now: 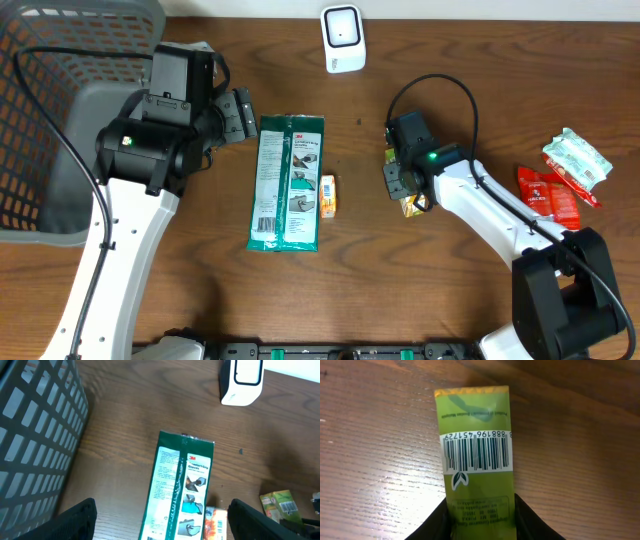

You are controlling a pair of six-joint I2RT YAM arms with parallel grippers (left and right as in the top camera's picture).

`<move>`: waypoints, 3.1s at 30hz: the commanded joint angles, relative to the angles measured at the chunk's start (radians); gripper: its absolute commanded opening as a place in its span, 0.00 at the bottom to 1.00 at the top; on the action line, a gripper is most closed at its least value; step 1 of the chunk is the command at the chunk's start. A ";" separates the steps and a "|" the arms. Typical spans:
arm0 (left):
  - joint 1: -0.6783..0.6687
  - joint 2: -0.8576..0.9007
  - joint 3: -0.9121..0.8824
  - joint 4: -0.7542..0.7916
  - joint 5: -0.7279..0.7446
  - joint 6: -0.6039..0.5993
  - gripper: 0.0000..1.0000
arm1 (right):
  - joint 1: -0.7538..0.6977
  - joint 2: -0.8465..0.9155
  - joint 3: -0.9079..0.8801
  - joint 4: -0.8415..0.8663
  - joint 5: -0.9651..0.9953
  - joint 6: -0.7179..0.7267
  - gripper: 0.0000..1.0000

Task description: Scan the item barcode

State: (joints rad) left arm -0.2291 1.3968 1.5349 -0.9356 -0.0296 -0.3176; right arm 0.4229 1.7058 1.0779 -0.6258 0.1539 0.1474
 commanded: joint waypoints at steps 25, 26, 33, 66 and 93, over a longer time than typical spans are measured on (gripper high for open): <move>0.005 0.004 0.006 -0.003 -0.005 -0.002 0.84 | -0.004 -0.028 -0.001 -0.258 -0.118 0.046 0.51; 0.005 0.004 0.006 -0.003 -0.005 -0.002 0.84 | -0.004 -0.028 -0.005 -0.257 -0.117 0.059 0.51; 0.005 0.004 0.006 -0.003 -0.005 -0.002 0.84 | -0.004 -0.028 -0.068 -0.198 -0.052 0.100 0.46; 0.005 0.004 0.006 -0.003 -0.005 -0.002 0.84 | -0.005 -0.080 -0.084 -0.095 -0.039 -0.239 0.28; 0.005 0.004 0.006 -0.003 -0.005 -0.002 0.84 | -0.019 -0.086 -0.193 0.103 -0.039 -0.334 0.44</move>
State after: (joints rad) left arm -0.2291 1.3968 1.5349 -0.9360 -0.0296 -0.3176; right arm 0.4191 1.6497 0.8886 -0.5293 0.1085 -0.1913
